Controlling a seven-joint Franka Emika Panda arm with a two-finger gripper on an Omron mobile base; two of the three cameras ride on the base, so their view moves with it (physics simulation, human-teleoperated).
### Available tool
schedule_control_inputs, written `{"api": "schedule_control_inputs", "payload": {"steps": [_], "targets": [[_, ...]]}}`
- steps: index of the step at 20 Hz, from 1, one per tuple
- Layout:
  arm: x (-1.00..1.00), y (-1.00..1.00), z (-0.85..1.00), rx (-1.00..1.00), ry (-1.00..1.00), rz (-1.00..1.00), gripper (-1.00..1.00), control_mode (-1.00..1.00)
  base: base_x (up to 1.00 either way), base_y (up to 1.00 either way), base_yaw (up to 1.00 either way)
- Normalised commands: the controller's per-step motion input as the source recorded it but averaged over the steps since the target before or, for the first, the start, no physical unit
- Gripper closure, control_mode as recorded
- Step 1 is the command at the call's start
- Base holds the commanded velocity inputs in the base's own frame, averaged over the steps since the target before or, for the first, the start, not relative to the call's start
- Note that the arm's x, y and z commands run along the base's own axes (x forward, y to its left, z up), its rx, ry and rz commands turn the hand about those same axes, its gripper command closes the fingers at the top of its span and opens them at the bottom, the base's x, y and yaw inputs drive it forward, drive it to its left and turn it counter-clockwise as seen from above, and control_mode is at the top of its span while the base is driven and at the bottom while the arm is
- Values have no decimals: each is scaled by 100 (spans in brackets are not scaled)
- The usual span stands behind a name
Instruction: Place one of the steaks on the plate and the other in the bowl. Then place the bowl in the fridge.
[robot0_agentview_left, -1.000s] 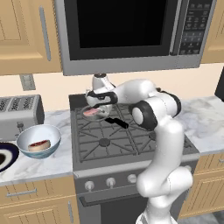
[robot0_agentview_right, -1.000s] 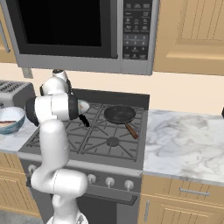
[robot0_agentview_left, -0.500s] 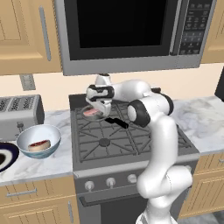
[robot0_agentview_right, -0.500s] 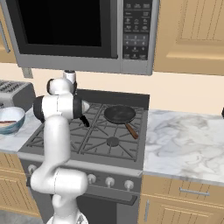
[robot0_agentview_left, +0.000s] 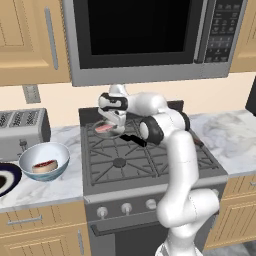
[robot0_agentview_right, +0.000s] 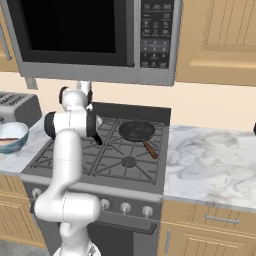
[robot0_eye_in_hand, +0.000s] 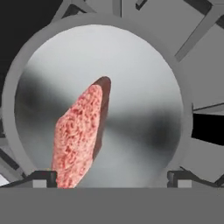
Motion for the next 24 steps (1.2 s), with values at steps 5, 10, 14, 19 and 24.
{"api": "schedule_control_inputs", "payload": {"steps": [5,10,14,19,24], "targets": [[23,0,-20,0,4,0,-100,-100,0,0,0],[14,0,-21,0,6,0,-100,-100,0,0,0],[13,0,-21,0,4,0,-100,-100,0,0,0],[22,0,-21,0,2,0,-100,-100,0,0,0],[21,0,-22,0,2,0,-100,-100,0,0,0]]}}
